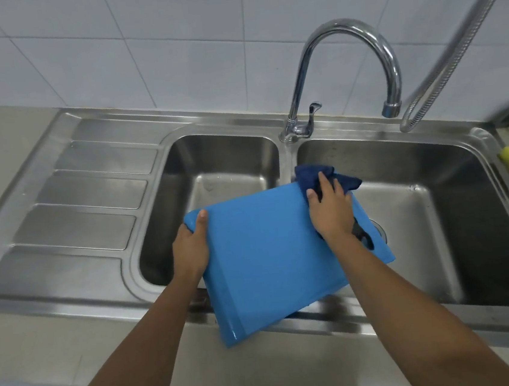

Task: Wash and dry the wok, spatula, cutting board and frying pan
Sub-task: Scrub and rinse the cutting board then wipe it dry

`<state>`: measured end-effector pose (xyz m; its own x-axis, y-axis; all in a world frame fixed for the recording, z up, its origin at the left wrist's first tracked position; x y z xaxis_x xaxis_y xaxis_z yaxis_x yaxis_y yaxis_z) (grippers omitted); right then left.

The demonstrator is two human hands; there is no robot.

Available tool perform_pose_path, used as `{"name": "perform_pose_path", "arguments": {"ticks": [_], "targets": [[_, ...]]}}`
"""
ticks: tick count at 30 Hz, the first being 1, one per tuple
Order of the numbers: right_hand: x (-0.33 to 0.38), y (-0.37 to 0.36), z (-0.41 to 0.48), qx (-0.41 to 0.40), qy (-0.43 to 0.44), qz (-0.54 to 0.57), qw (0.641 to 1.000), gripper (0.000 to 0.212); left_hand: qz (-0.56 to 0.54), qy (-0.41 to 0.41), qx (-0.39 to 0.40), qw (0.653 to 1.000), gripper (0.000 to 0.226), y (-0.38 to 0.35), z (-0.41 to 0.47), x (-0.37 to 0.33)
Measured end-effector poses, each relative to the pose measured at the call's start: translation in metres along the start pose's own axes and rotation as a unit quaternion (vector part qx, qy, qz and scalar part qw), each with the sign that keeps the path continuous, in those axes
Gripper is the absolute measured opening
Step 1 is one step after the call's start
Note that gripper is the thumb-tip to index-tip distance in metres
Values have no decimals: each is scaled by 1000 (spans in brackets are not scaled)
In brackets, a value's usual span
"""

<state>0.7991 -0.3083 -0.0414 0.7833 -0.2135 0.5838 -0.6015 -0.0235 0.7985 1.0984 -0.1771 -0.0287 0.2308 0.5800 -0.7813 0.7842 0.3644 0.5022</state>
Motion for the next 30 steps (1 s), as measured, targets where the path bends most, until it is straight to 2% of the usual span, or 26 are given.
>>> {"name": "perform_pose_path", "arguments": {"ticks": [2,6,9,11,12,15,17,19,23,26,28,30], "targets": [[30,-11,-26,-8,52,-1,999,54,-1,2,-3,1000,59,1,1,2],[112,-52,-112,57,230,8,971,52,-18,-8,-21,1000,67,2,2,0],[124,-57,-109,91,296,13,951,51,-7,-27,-24,999,64,3,2,-3],[97,-47,-67,81,288,16,954,50,-9,-27,-23,999,63,3,4,-1],[74,-38,-38,66,256,20,964,50,-14,-24,-20,999,63,3,3,0],[-8,7,36,11,87,23,996,52,-25,-16,-17,999,65,1,3,3],[-44,28,38,-14,17,11,1000,52,-36,-6,-18,999,66,0,3,5],[-49,33,6,-34,-3,-4,999,51,-45,3,-14,999,68,-3,3,5],[-3,7,-100,-9,27,-31,999,51,-55,13,-9,998,69,-5,0,3],[64,-29,-177,36,172,-48,983,51,-58,22,-8,998,69,-3,1,3],[94,-46,-195,75,235,-36,969,51,-82,36,-3,996,63,-3,1,4],[105,-49,-173,106,249,-16,963,51,-90,34,-1,995,59,-2,0,2]]}}
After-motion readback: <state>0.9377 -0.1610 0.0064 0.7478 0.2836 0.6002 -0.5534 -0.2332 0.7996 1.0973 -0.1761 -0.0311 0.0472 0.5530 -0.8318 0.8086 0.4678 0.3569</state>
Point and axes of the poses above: each hand's wrist, its own z-axis towards the middle knuckle, its own y-axis out of the back of the hand, x = y × z, the point moved 7 cm from there along z, towards the middle knuckle, and after that the axes turned 6 degrees about z, right-handed, at the moved point
